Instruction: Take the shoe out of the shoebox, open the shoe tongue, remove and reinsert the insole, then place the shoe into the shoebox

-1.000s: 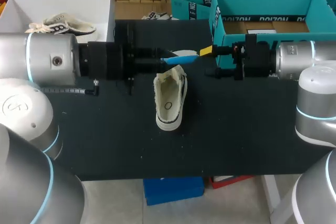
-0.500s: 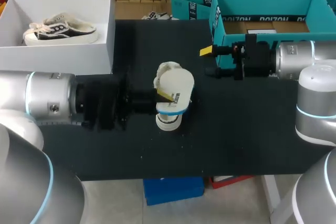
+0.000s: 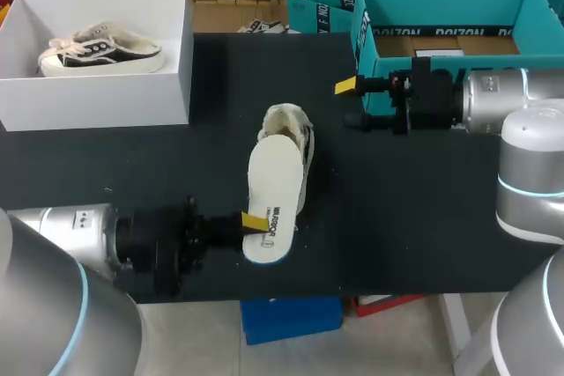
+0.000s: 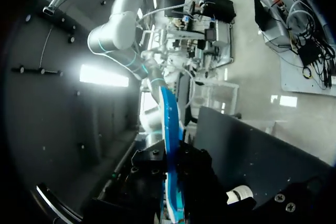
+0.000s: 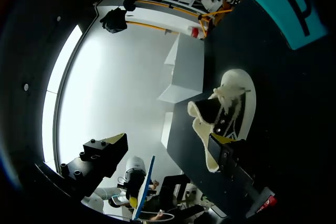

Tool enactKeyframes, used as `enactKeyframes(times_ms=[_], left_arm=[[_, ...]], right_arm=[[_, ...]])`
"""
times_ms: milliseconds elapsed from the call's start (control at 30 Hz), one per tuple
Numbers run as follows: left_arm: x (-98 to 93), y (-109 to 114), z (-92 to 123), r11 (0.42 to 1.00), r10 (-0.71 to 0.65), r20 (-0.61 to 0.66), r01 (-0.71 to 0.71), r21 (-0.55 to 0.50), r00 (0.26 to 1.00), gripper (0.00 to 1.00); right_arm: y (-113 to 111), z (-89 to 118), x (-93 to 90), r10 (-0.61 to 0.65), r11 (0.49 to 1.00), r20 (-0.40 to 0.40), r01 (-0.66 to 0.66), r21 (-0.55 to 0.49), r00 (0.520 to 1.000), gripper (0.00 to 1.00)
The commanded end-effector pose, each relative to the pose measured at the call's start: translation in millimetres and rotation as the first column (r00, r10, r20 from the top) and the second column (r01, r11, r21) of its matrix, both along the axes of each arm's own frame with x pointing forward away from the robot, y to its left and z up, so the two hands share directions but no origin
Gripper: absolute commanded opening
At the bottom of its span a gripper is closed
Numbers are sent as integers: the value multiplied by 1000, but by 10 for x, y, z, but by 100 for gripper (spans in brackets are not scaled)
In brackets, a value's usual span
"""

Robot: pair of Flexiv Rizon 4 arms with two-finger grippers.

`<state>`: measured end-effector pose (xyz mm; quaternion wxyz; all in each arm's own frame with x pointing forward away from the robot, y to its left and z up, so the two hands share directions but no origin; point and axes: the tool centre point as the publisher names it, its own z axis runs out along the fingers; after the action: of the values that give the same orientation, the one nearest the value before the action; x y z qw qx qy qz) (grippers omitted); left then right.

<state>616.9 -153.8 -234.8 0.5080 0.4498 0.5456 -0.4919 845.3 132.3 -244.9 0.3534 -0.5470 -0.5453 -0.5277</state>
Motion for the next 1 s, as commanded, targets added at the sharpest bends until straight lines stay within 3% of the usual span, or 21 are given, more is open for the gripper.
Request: enactKeyframes(times_ms=[33, 367, 1000], left_arm=[[28, -74, -236, 987, 33, 50, -25, -159, 998, 0], [329, -174, -507, 995, 82, 133, -73, -74, 988, 0], [1160, -220, -515, 992, 128, 200, -130, -2, 971, 0]], right_arm=[[17, -15, 2, -3, 1000, 1, 3, 1, 1000, 100], [17, -15, 2, -3, 1000, 1, 3, 1, 1000, 100], [17, -15, 2, -3, 1000, 1, 3, 1, 1000, 100]])
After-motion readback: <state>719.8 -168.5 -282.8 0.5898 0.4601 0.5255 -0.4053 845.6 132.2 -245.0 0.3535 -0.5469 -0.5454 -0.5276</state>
